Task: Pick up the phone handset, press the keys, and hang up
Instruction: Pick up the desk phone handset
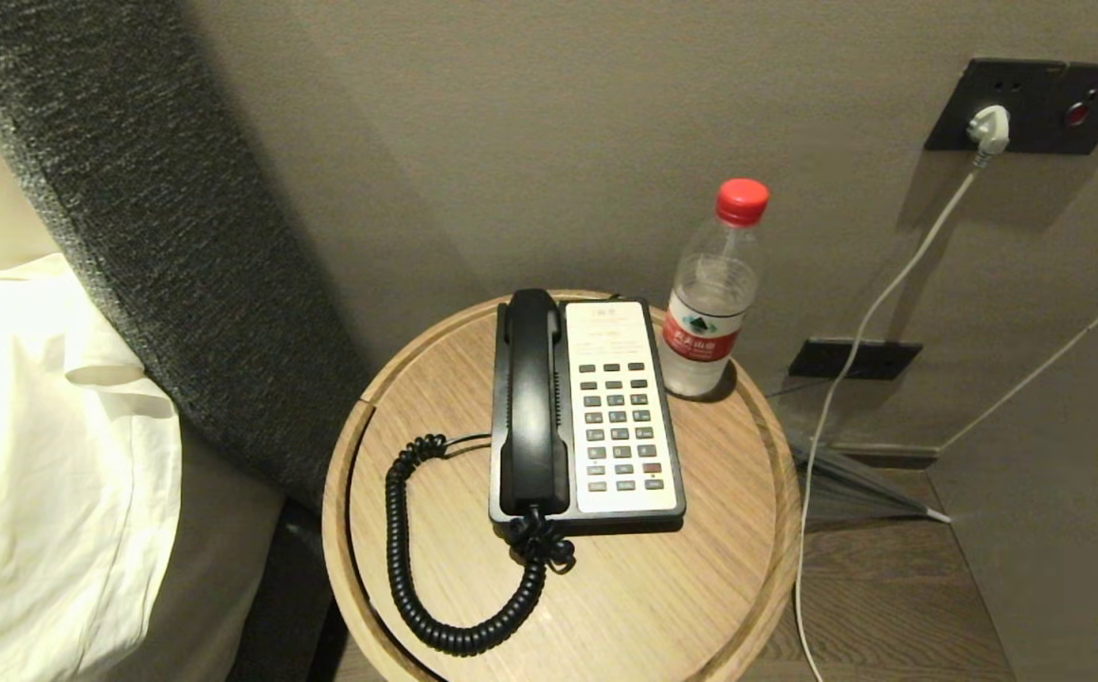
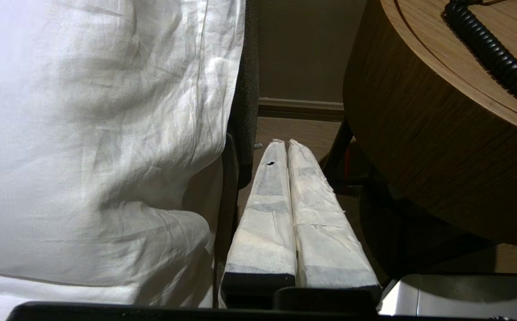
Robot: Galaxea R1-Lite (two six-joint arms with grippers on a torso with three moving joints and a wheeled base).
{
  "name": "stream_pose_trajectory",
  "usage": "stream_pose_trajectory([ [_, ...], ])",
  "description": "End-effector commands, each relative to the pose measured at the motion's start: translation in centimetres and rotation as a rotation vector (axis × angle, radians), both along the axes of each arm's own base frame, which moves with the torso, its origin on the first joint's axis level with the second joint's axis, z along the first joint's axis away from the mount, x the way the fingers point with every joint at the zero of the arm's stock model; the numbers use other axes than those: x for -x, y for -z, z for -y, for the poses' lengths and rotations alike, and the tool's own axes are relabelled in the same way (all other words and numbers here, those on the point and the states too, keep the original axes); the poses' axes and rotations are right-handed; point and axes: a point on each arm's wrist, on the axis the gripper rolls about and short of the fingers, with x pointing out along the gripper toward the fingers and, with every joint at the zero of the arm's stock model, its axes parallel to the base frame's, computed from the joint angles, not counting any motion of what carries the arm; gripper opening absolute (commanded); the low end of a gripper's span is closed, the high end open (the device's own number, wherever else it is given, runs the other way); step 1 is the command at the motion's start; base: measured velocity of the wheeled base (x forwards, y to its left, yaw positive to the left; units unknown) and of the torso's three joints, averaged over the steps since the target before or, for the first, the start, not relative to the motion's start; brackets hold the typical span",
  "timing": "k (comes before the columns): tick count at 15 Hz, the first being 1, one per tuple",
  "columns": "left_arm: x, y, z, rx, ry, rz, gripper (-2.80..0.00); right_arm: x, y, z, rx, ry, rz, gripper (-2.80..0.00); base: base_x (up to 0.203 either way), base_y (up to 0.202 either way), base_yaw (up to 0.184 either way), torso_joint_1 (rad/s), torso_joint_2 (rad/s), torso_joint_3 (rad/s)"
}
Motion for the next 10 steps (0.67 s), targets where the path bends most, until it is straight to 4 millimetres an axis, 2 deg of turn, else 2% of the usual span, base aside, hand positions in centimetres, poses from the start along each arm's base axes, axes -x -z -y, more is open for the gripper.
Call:
stream_pose_trajectory([
  [1,0.0,0.0,0.0,-0.004,0.000,0.002,-2.80,0.0,0.0,0.0,0.000,0.000,0.001,-2.80,0.000,0.000,0.000,0.000,0.00,0.000],
  [4,0.0,-0.1,0.0,-0.021,-0.002,-0.003,-2.80,0.0,0.0,0.0,0.001,-0.001,0.000,-2.80,0.000,0.000,0.000,0.000,0.00,0.000],
  [6,0.5,-1.5,0.0,-0.034,0.000,0.027,-2.80,0.0,0.0,0.0,0.000,0.000,0.000,-2.80,0.000,0.000,0.000,0.000,0.00,0.000],
  [8,1.9,-5.9,0.0,-0.043,0.027,0.050,-2.80,0.0,0.0,0.0,0.000,-0.001,0.001,-2.80,0.000,0.000,0.000,0.000,0.00,0.000],
  [10,1.8,-10.4,0.2,-0.036,0.106,-0.002,-2.80,0.0,0.0,0.0,0.000,-0.001,0.001,-2.80,0.000,0.000,0.000,0.000,0.00,0.000],
])
